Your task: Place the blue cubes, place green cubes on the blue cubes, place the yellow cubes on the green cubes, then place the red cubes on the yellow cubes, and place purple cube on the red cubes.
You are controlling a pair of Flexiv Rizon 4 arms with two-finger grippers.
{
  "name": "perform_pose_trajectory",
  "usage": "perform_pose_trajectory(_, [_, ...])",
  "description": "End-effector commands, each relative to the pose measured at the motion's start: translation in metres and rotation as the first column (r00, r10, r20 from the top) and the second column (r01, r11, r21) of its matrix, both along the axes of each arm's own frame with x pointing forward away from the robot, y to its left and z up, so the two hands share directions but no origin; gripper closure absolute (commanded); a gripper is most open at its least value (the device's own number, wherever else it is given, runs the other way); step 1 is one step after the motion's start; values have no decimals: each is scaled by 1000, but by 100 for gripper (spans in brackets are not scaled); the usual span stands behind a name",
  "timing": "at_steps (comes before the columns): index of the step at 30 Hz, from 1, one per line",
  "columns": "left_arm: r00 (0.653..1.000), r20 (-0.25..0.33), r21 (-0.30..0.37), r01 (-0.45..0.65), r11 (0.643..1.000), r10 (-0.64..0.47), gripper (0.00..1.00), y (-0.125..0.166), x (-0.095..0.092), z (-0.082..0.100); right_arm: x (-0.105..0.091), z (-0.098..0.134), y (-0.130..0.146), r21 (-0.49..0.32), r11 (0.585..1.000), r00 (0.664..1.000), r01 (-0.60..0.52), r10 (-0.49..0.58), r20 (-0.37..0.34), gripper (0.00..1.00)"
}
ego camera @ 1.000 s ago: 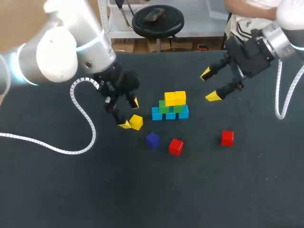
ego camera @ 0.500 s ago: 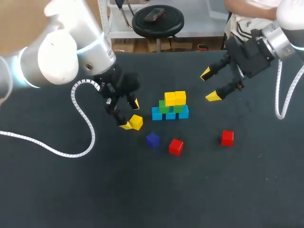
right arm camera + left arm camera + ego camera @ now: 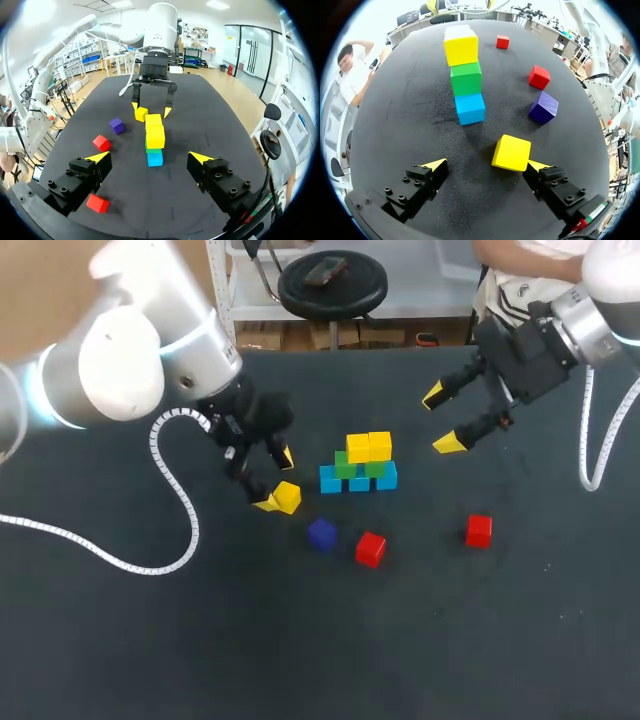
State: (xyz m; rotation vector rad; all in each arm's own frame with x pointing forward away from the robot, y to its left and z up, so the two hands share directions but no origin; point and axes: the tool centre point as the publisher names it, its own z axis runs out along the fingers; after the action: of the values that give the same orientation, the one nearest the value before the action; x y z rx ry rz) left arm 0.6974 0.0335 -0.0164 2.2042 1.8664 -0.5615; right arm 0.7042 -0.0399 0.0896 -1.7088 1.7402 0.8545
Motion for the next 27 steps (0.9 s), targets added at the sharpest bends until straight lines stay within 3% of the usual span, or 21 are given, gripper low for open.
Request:
perform_pose_trajectory(1, [1000, 8, -5, -3, 1000, 3, 62, 0, -2, 2, -1, 0, 0, 1, 1000, 1000, 1, -1, 2, 0])
perform_pose_trajectory(2, [1000, 9, -6, -2, 1000, 2, 63, -1, -2, 2, -1, 0, 0, 1, 1000, 1000, 1, -1, 2, 0])
perform_pose_trajectory(3, [1000, 9, -8, -1, 1000, 1, 54, -2, -2, 3, -1, 0, 0, 1, 1000, 1000, 1, -1, 2, 0])
perform_pose_trajectory(4, [1000, 10, -11, 2, 1000, -1, 35, -3, -3, 3, -1, 0, 0, 1, 1000, 1000, 1, -1, 2, 0])
perform_pose_trajectory(6, [1000, 11, -12, 6, 1000, -5, 20, -4, -3, 4, -1, 0, 0, 1, 1000, 1000, 1, -1, 2, 0])
perform_pose_trajectory(9, [1000, 12, -13, 10, 1000, -9, 6, -4, -4, 4, -1, 0, 0, 1, 1000, 1000, 1, -1, 2, 0])
perform_pose_trajectory(12, [1000, 15, -13, 22, 1000, -22, 0, -5, -4, 7, -1, 0, 0, 1, 1000, 1000, 1, -1, 2, 0])
perform_pose_trajectory(19, [999, 24, -8, 43, 999, -42, 1, -7, -8, 11, -1, 0, 0, 1, 1000, 1000, 1, -1, 2, 0])
perform_pose_trajectory(23, [999, 25, -9, 44, 999, -44, 23, -7, -8, 11, -1, 0, 0, 1, 1000, 1000, 1, -1, 2, 0])
perform_pose_trajectory(27, [999, 21, -13, 45, 999, -45, 22, -8, -9, 10, -1, 0, 0, 1, 1000, 1000, 1, -1, 2, 0])
